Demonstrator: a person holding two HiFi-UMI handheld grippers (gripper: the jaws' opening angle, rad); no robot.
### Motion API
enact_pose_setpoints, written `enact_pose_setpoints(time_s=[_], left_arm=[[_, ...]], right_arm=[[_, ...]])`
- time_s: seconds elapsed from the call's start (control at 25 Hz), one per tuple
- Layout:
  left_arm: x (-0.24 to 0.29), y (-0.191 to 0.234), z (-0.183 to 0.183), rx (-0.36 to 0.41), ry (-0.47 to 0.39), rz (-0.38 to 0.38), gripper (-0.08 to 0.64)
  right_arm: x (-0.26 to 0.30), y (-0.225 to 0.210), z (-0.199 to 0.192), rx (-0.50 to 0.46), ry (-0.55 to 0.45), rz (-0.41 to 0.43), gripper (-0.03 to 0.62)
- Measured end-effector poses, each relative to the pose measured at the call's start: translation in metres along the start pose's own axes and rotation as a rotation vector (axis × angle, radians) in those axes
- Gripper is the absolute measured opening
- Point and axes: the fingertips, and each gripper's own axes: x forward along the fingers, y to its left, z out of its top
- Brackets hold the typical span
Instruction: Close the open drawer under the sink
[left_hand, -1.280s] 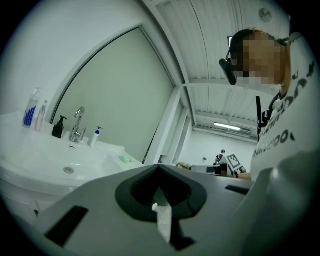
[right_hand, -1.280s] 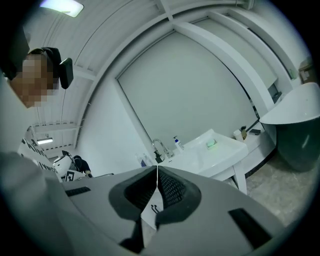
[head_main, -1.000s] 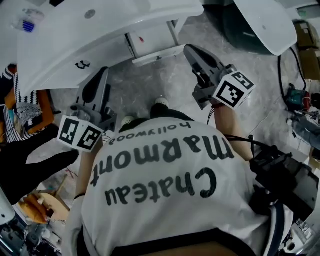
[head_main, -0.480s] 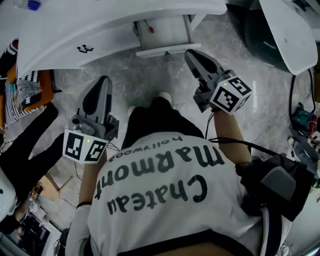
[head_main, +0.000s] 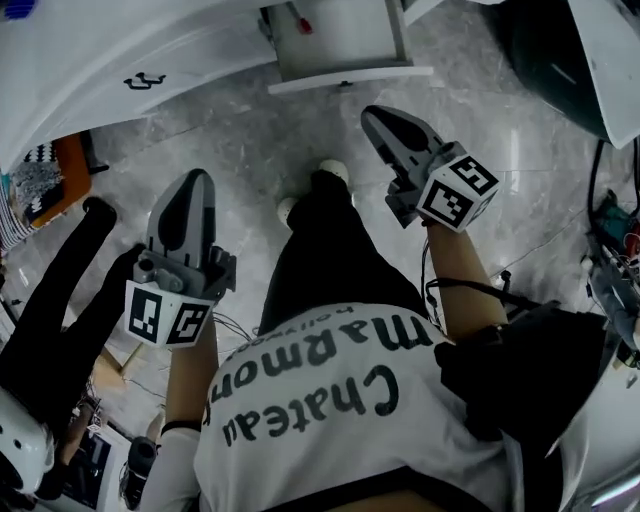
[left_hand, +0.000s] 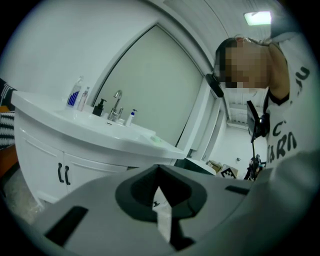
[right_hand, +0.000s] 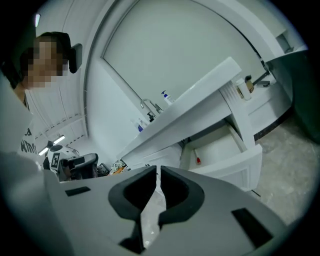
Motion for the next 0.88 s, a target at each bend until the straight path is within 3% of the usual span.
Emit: enact_pose_setpoints(time_s=[0.36, 0.6, 0.88], left_arm=[[0.012, 0.031, -0.062, 0.006, 0.042, -0.035, 0.008], [0.034, 0.049, -0.111, 0.023, 0.028, -0.082, 0.008], [0.069, 0.062, -0.168, 0.193, -0.024, -0.187, 0.008]], right_arm=[[0.031, -0.039, -0.060, -0.006, 0.014, -0.052, 0.014], [0.052, -0.070, -0.090, -0.044, -0.009, -0.059, 0.015], [0.060, -0.108, -0.112, -0.054, -0.125, -0.068, 0.026]])
